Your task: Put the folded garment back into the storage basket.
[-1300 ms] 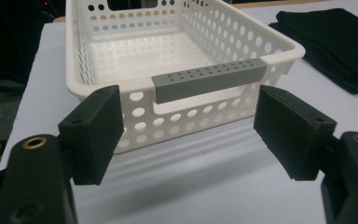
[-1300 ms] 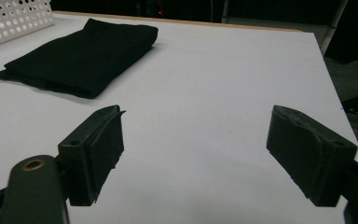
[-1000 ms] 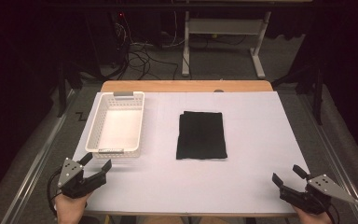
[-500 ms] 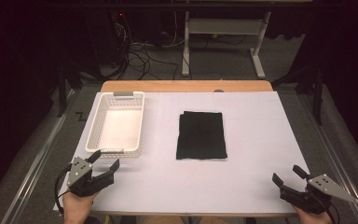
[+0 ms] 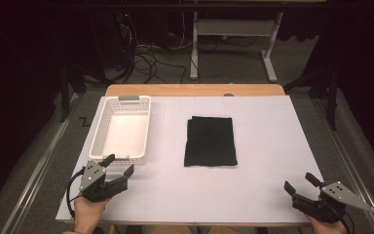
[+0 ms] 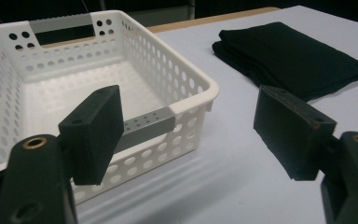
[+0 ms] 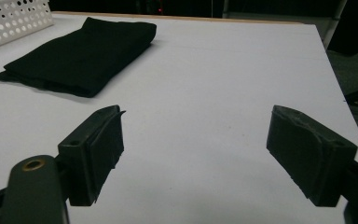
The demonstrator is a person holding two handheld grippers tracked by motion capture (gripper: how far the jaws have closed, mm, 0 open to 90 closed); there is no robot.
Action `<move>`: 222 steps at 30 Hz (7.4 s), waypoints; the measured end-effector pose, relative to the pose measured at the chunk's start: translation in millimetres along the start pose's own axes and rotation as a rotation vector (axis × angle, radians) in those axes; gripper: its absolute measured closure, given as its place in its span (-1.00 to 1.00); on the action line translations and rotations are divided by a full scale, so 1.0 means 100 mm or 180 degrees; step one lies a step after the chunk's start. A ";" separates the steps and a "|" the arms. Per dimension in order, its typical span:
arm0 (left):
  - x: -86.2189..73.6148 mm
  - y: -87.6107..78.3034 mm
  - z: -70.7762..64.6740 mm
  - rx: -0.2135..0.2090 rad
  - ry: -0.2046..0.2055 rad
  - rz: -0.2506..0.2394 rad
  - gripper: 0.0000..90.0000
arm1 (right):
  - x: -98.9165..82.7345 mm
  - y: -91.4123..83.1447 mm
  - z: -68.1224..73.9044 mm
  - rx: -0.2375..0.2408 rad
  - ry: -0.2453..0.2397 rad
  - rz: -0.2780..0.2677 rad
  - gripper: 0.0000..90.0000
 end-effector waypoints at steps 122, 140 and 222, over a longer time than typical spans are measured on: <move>0.77 1.34 -0.98 -0.0882 0.0385 0.0089 -0.52 | 0.00 0.00 -0.02 0.0007 0.0068 -0.0009 -0.58; 0.96 1.62 -0.99 -0.0889 0.0323 0.0697 -0.52 | 0.00 0.00 -0.02 0.0021 0.0070 -0.0007 -0.58; 1.09 2.54 -0.98 -0.1305 0.0132 0.1992 0.00 | 0.00 0.02 0.01 0.0085 0.0024 0.0026 -0.58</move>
Point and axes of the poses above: each handheld gripper's, and its own axes: y roughly forward along the jaws, x roughly out of its top, z roughly to its left, the point moved 2 cm from there along y, roughly forward along the jaws, and after that the axes turned 13 degrees about y, right-handed, at the moved point
